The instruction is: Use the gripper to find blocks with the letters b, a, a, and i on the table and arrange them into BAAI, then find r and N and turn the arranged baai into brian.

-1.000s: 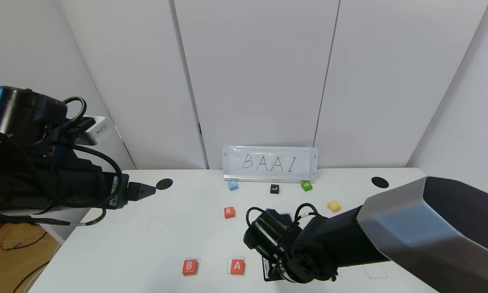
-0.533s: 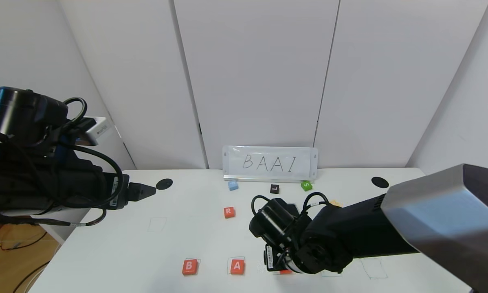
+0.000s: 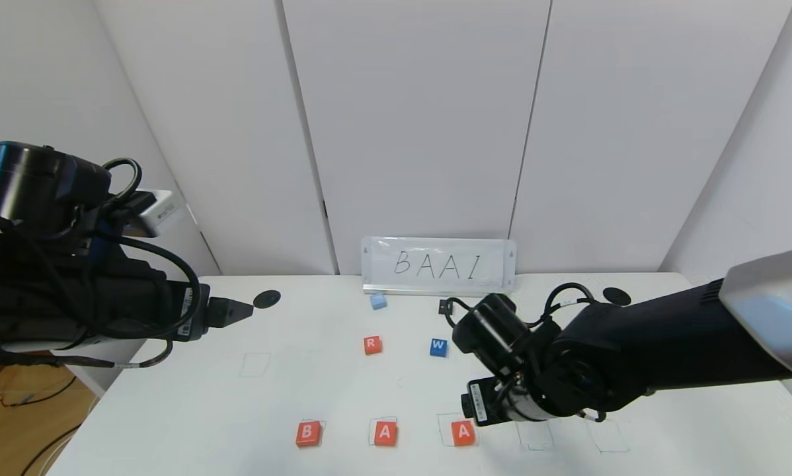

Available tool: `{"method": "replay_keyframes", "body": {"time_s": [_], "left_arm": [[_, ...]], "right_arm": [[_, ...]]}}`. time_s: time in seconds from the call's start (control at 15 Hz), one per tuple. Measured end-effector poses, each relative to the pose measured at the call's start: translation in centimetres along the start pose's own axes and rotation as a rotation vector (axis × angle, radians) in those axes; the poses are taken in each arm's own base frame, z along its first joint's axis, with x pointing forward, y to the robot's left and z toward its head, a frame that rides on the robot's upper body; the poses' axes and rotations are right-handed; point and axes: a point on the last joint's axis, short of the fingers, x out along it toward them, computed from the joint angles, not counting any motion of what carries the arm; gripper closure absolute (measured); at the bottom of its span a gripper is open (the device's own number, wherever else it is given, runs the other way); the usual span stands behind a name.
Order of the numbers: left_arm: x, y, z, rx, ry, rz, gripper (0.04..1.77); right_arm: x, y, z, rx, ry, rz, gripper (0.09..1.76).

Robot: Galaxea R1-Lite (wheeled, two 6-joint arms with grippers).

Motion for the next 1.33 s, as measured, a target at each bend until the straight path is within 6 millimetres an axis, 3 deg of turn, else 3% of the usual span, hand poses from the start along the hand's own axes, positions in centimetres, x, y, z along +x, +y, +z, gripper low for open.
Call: {"method": "replay_keyframes", "body": {"time_s": [0.33,1.2,1.33], "left_arm": [[-0.1,-0.1,0.0,0.002,-0.002,-0.001,0.09],[-0.1,-0.1,0.0,0.002,-0.003,-0.001,0.09],[0.0,-0.1,0.0,0.003,0.001,0.000,0.09]], "right_arm": [[-0.6,-2.6,0.8,0.010,0.001,-0.010,0.19],[-0.8,-2.7,0.9,0.014,-0.004,-0.008,0.15],[-0.6,-3.9,0.9,-0.101,0.039,0.050,0.15]]}}
